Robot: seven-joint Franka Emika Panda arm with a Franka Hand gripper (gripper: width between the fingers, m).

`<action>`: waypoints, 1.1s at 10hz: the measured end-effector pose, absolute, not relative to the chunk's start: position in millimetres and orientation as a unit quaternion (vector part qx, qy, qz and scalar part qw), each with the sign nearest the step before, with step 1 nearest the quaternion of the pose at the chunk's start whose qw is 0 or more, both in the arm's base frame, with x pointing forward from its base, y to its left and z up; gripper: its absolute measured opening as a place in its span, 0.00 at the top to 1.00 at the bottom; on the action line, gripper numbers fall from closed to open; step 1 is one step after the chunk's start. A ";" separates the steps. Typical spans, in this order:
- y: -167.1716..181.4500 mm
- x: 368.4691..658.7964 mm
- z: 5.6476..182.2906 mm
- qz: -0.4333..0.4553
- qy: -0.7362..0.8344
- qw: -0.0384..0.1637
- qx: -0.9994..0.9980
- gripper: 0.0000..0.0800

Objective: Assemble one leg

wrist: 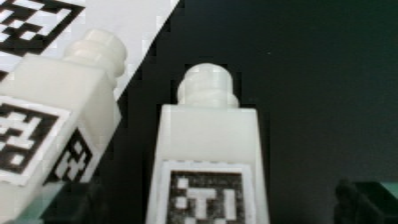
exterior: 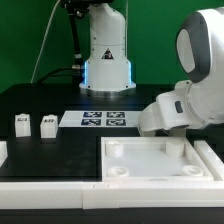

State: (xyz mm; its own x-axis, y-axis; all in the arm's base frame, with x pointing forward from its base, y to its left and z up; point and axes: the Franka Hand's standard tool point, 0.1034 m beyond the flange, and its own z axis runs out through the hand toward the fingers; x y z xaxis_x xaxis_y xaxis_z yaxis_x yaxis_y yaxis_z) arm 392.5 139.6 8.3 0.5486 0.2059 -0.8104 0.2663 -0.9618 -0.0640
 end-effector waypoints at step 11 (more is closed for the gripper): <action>139.2 397.5 47.0 -0.477 0.129 0.039 0.869 0.64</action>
Offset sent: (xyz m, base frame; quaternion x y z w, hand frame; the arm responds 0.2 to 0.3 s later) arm 0.0000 0.0000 0.0000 0.0000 0.0000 0.0000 1.0000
